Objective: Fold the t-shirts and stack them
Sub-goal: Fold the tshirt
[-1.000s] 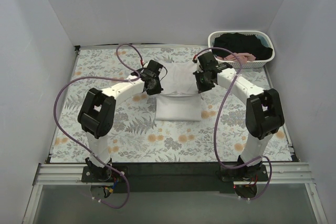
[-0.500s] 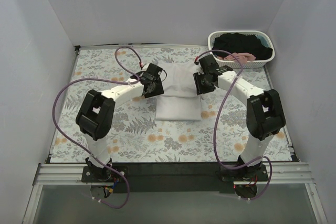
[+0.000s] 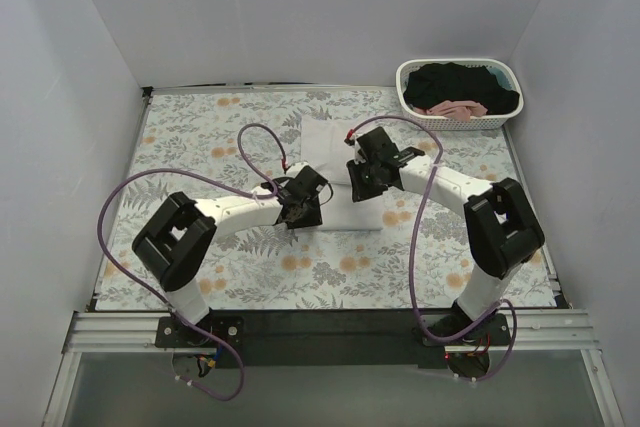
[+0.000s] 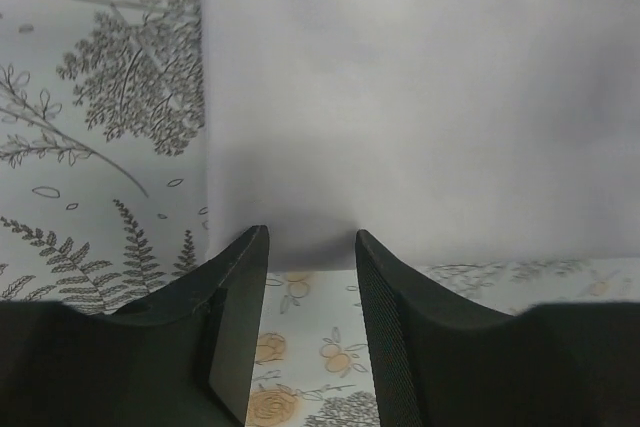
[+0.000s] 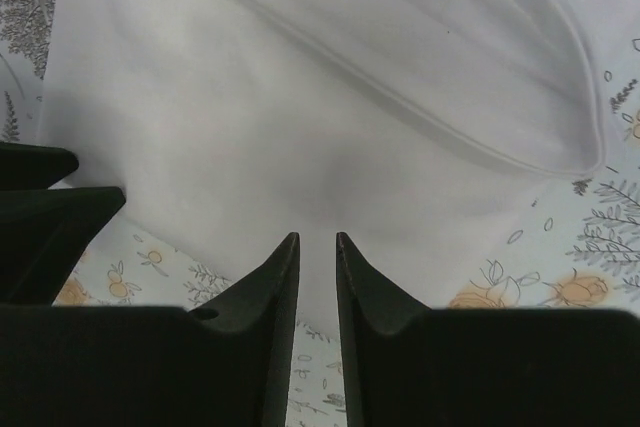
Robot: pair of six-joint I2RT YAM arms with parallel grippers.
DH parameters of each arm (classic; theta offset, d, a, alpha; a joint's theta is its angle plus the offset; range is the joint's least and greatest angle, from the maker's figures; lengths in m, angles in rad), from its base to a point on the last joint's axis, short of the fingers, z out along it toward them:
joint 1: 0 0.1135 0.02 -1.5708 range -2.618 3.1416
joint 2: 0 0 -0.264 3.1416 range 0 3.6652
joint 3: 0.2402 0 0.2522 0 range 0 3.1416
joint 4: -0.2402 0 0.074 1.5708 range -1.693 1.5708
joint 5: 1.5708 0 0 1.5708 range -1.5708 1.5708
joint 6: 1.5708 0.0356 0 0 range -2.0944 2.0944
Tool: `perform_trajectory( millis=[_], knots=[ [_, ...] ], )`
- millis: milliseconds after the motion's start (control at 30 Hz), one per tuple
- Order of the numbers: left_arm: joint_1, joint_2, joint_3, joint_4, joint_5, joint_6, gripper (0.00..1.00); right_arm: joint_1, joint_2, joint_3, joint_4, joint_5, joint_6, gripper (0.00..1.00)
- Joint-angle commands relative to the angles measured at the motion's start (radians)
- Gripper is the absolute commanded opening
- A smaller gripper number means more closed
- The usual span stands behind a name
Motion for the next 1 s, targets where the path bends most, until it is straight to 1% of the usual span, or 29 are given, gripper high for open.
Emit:
perform_trajectory(
  millis=[0,167,200,367,400,433,467,500,567,600,633,667,700,733,767,800,833,867,900,933,967],
  knots=[
    [0.004,0.014,-0.043,0.003,0.011,-0.041,0.39,0.001,0.057,0.035,0.077,-0.013,0.029,0.27],
    [-0.004,0.004,-0.101,-0.004,0.051,-0.055,0.39,-0.016,0.175,0.124,0.085,0.047,0.006,0.27],
    [-0.005,-0.002,-0.126,-0.004,0.057,-0.064,0.39,-0.021,0.194,0.162,0.088,0.048,0.003,0.27],
    [-0.013,-0.085,-0.192,-0.016,0.066,-0.087,0.39,-0.074,0.284,0.314,0.088,0.048,-0.030,0.27],
    [-0.013,-0.097,-0.209,-0.019,0.065,-0.094,0.38,-0.085,0.297,0.342,0.088,0.074,-0.034,0.27],
    [-0.013,-0.122,-0.215,-0.022,0.061,-0.098,0.38,-0.096,0.321,0.401,0.086,0.061,-0.040,0.27],
    [-0.013,-0.134,-0.218,-0.020,0.057,-0.102,0.38,-0.117,0.330,0.422,0.085,0.032,-0.047,0.28],
    [-0.013,-0.142,-0.218,-0.020,0.051,-0.105,0.38,-0.127,0.332,0.438,0.083,0.013,-0.045,0.28],
    [-0.013,-0.177,-0.207,-0.022,0.048,-0.119,0.38,-0.147,0.303,0.428,0.080,-0.071,-0.034,0.30],
    [-0.012,-0.194,-0.200,-0.022,0.037,-0.127,0.38,-0.151,0.280,0.405,0.082,-0.097,-0.031,0.32],
    [-0.012,-0.212,-0.195,-0.013,0.031,-0.142,0.38,-0.154,0.219,0.376,0.095,-0.158,-0.025,0.33],
    [-0.013,-0.234,-0.195,0.001,0.025,-0.150,0.38,-0.157,0.184,0.274,0.115,-0.197,-0.016,0.34],
    [-0.012,-0.284,-0.199,0.016,0.020,-0.156,0.38,-0.160,0.144,0.215,0.143,-0.241,0.010,0.36],
    [-0.012,-0.307,-0.207,0.056,0.014,-0.171,0.38,-0.165,0.052,0.134,0.226,-0.337,0.034,0.38],
    [-0.012,-0.335,-0.230,0.082,0.017,-0.174,0.38,-0.173,0.003,0.059,0.279,-0.393,0.061,0.40],
    [-0.010,-0.376,-0.244,0.110,0.025,-0.176,0.38,-0.177,-0.043,-0.098,0.333,-0.442,0.125,0.43],
    [-0.006,-0.395,-0.264,0.140,0.055,-0.177,0.38,-0.182,-0.126,-0.173,0.458,-0.537,0.157,0.44],
    [-0.002,-0.407,-0.282,0.206,0.080,-0.179,0.38,-0.186,-0.163,-0.240,0.523,-0.585,0.191,0.44],
    [0.010,-0.419,-0.322,0.238,0.104,-0.180,0.38,-0.191,-0.194,-0.376,0.584,-0.623,0.261,0.46],
    [0.014,-0.420,-0.340,0.292,0.147,-0.184,0.38,-0.193,-0.241,-0.429,0.680,-0.666,0.281,0.47],
    [0.019,-0.418,-0.359,0.317,0.163,-0.187,0.38,-0.194,-0.255,-0.481,0.713,-0.680,0.295,0.48]
  ],
)
